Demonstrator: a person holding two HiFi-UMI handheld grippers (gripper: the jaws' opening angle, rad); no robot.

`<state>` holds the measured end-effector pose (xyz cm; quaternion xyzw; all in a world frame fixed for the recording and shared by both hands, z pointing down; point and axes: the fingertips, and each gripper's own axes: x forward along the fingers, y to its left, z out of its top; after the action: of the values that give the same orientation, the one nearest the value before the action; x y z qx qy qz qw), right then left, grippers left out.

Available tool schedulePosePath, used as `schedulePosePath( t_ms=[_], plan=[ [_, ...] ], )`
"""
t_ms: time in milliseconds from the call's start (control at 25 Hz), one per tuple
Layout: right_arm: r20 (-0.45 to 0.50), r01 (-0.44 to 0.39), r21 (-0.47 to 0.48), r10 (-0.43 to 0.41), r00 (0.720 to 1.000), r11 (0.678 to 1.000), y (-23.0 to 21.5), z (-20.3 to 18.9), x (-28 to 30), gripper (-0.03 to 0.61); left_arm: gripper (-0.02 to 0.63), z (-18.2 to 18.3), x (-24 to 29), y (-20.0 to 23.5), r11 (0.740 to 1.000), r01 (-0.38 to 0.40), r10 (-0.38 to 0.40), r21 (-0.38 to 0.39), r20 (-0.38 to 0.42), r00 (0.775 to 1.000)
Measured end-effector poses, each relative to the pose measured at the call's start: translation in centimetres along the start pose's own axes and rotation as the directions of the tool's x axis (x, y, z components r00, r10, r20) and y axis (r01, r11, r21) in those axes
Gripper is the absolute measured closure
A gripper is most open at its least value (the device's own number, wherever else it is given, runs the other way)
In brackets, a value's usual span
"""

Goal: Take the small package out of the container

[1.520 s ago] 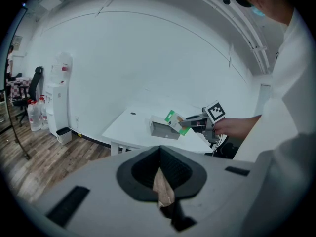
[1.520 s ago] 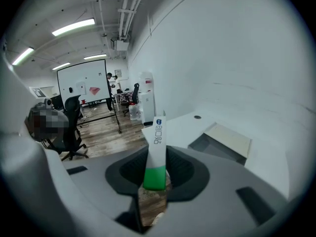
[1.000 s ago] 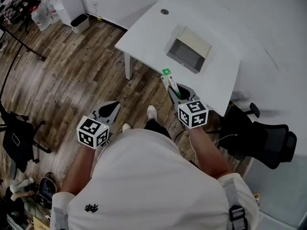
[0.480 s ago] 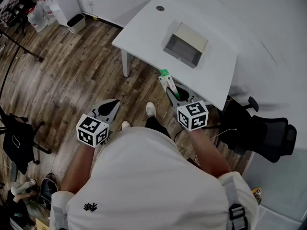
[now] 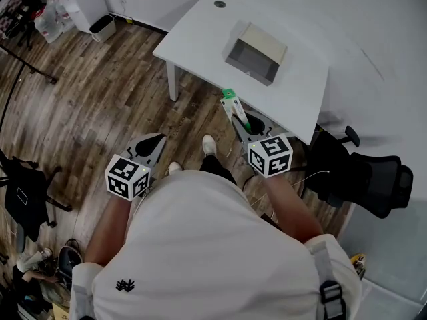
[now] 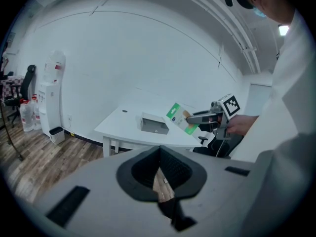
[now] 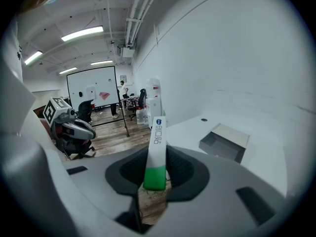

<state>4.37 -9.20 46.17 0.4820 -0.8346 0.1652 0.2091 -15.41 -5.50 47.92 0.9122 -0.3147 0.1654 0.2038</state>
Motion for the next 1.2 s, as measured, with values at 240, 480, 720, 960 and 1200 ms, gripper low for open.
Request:
schedulePosePath(
  t_ms=[240,480,720,960,1200],
  plan=[
    [0.005,0.002,0.002,-0.002,1.000,1.000,0.5,-0.2,-0.5,0.488,0.606,-0.6,-0.5,-0.2,1.000,-0.001,0.001,-0.001,-0.007,1.000],
    [0.000,0.001,0.006,-0.001,1.000,1.000,0.7,-0.6,-0.7,0.488,0.606,-1.0,-0.3,-0.4,1.000,0.004,-0.004,-0.004,-0.014,1.000],
    [-0.002,0.002,0.012,-0.002,1.000,1.000,0.7,-0.8,-0.9,0.488,0.607,-1.3,-0.1,-0.7,1.000,0.012,-0.013,-0.009,-0.024,1.000],
    [-0.004,0.003,0.025,-0.003,1.000,1.000,0.4,-0.8,-0.6,0.488,0.606,-1.3,0.2,-0.8,1.000,0.016,-0.017,-0.014,-0.033,0.999],
    [-0.006,-0.005,0.021,0.005,1.000,1.000,-0.5,-0.7,0.0,0.488,0.606,-0.8,0.7,-0.2,1.000,0.002,-0.003,-0.018,-0.037,0.999]
  ],
)
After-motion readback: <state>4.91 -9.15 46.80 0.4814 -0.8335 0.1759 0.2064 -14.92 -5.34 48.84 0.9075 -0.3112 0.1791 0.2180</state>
